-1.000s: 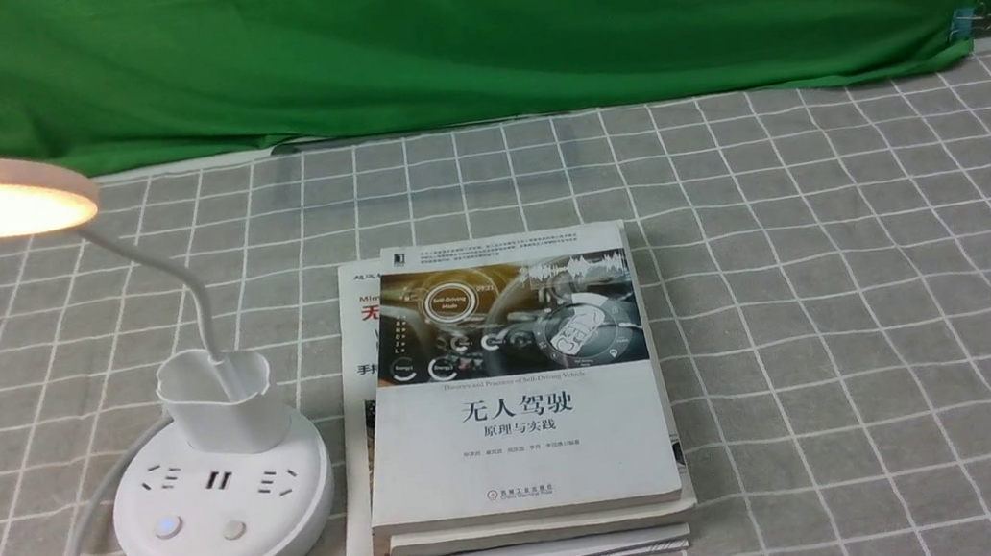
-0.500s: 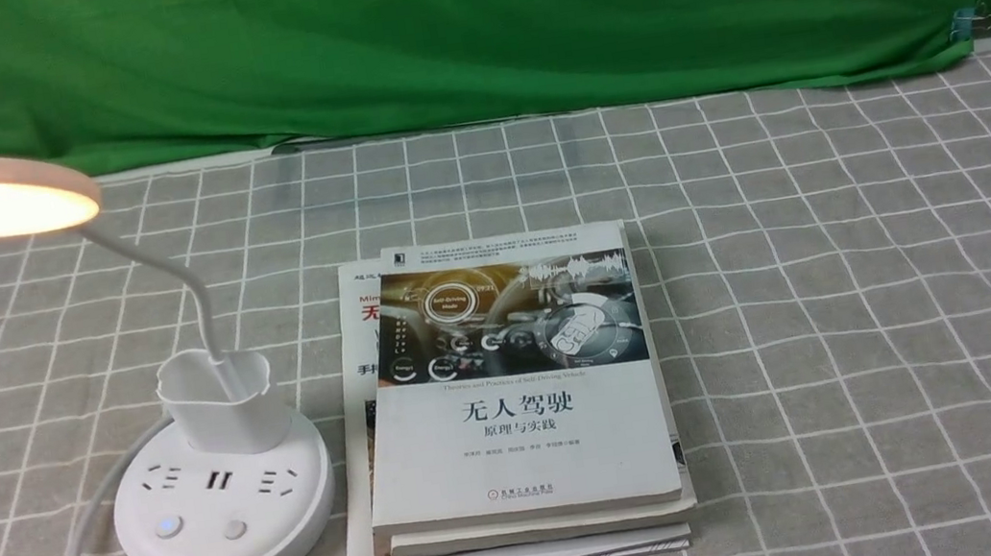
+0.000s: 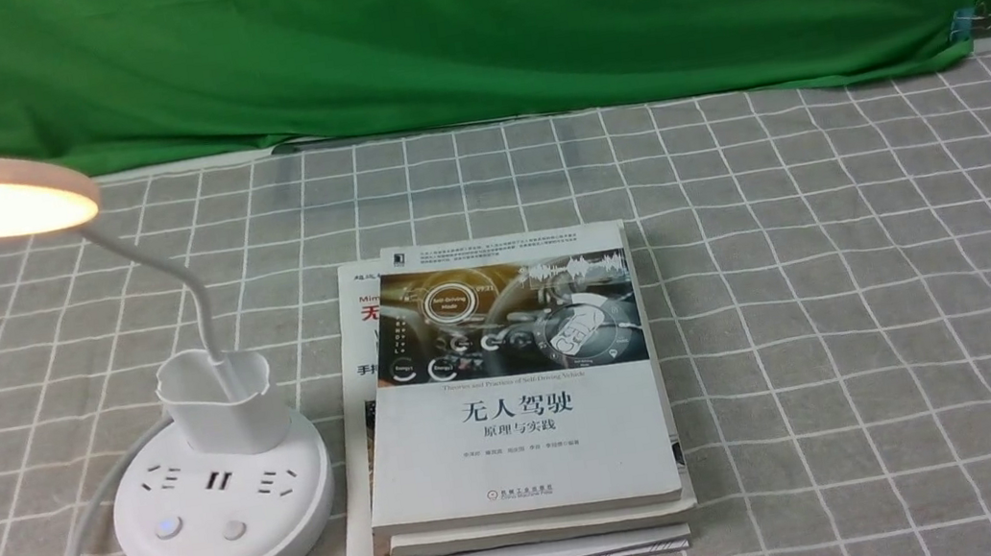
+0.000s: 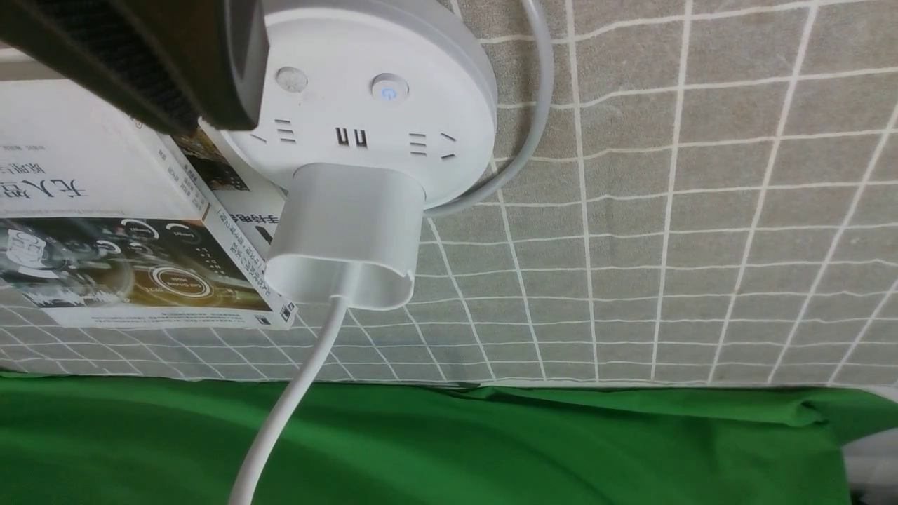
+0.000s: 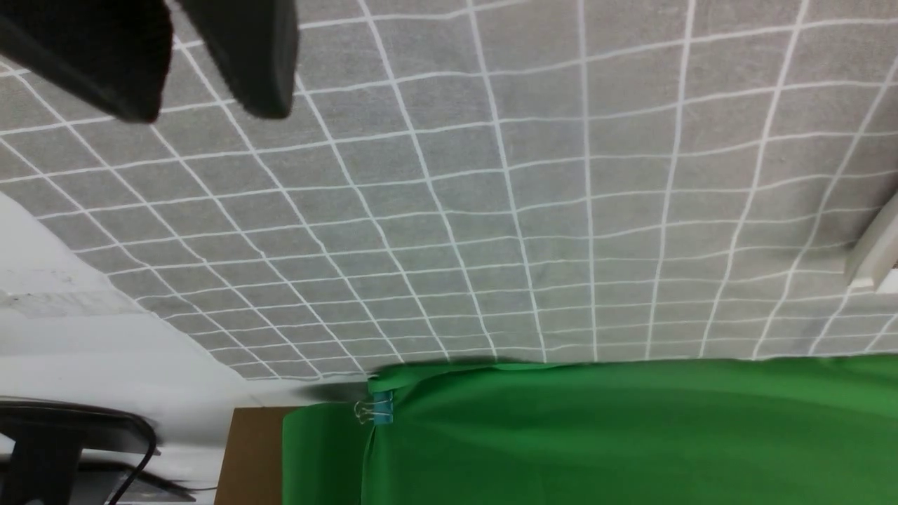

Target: Turn on the desk lamp on the grey coffee tablecloth with your hand.

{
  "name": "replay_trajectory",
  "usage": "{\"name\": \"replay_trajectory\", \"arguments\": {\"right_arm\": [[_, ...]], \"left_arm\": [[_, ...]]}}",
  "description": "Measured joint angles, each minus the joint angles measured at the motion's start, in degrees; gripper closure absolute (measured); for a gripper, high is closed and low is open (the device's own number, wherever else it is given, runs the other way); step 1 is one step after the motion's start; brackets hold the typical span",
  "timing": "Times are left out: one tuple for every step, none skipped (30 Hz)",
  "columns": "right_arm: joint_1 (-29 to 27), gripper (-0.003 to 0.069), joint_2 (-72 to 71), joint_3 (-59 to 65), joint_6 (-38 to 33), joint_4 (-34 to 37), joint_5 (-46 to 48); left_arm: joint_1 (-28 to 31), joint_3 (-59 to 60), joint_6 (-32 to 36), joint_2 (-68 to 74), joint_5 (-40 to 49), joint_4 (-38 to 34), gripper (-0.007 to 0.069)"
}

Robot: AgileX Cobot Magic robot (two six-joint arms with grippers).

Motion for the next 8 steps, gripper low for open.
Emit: {"name": "replay_trajectory", "arguments": {"right_arm": [[0.00, 0.0414, 0.00, 0.00, 0.00, 0.00, 0.00], [0.00, 0.0414, 0.00, 0.00, 0.00, 0.00, 0.00], [0.00, 0.0414, 0.00, 0.00, 0.00, 0.00, 0.00], [0.00, 0.0414, 0.00, 0.00, 0.00, 0.00, 0.00], [0.00, 0.0414, 0.00, 0.00, 0.00, 0.00, 0.00], [0.00, 0.0414, 0.00, 0.00, 0.00, 0.00, 0.00], [0.00, 0.0414, 0.00, 0.00, 0.00, 0.00, 0.00], [0.00, 0.0414, 0.00, 0.00, 0.00, 0.00, 0.00]], "left_arm": [[0.00, 0.00, 0.00, 0.00, 0.00, 0.00, 0.0599], [0.00, 0.00, 0.00, 0.00, 0.00, 0.00, 0.0599], [0.00, 0.00, 0.00, 0.00, 0.00, 0.00, 0.0598], [0.00, 0.00, 0.00, 0.00, 0.00, 0.00, 0.0597], [0.00, 0.00, 0.00, 0.00, 0.00, 0.00, 0.0595], [0.00, 0.00, 0.00, 0.00, 0.00, 0.00, 0.0593], [0.00, 0.00, 0.00, 0.00, 0.00, 0.00, 0.0591], [0.00, 0.00, 0.00, 0.00, 0.00, 0.00, 0.0589]]}}
